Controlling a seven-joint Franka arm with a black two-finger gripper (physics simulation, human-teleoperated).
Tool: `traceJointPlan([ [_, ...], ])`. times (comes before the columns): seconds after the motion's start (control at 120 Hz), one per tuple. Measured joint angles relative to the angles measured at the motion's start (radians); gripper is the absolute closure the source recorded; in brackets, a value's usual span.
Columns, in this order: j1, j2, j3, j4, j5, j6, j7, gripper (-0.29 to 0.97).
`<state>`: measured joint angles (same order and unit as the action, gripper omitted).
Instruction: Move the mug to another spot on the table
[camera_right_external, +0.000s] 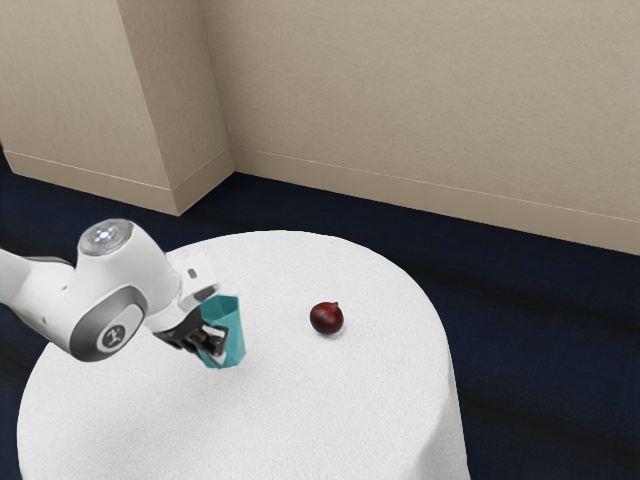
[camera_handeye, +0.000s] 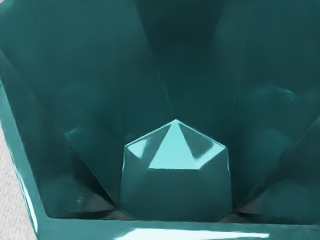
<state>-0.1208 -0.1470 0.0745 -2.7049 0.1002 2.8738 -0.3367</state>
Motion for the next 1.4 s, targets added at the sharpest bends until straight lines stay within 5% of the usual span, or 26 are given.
traceJointPlan([
  [0.667, 0.004, 0.039, -0.004, -0.02, -0.01, 0.0, -0.158, 0.7],
  [0.808, 0.002, 0.04, -0.003, -0.021, -0.003, 0.0, -0.17, 0.38],
  [0.95, 0.001, 0.035, -0.004, -0.023, -0.003, -0.004, -0.181, 0.2],
  [1.4, 0.001, -0.054, -0.004, -0.024, -0.004, -0.083, -0.21, 0.02],
])
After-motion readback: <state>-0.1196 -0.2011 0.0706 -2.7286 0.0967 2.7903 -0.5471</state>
